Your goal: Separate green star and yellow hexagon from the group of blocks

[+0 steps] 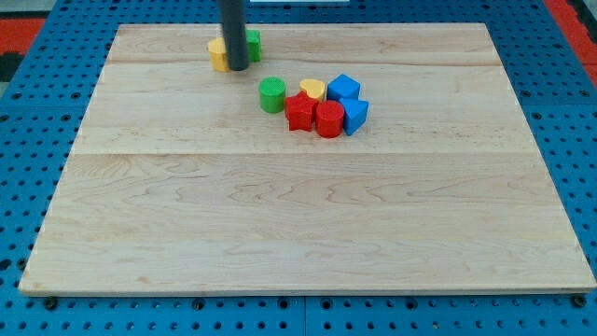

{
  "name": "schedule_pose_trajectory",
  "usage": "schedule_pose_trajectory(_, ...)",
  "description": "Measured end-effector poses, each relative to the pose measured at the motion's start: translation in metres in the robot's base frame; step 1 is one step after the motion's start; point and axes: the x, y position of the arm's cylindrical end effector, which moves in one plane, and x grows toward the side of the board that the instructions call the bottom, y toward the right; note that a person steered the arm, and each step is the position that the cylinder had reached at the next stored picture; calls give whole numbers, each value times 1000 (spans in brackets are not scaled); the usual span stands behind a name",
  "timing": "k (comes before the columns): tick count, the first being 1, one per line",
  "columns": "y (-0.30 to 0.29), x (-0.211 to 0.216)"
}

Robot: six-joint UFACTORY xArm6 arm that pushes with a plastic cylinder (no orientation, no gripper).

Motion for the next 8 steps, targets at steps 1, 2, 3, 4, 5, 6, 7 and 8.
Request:
schedule_pose_trajectory(1,-16,-27)
schedule_pose_trajectory(2,-6,2)
schedule_pose_trajectory(3,2,1)
schedule_pose_trajectory(4,25,-10)
schedule_pose_trajectory(5,71,-10)
schedule_pose_trajectory(6,77,-10)
schedule_pose_trajectory(7,74,-18)
schedule_pose_trajectory(8,80,-30)
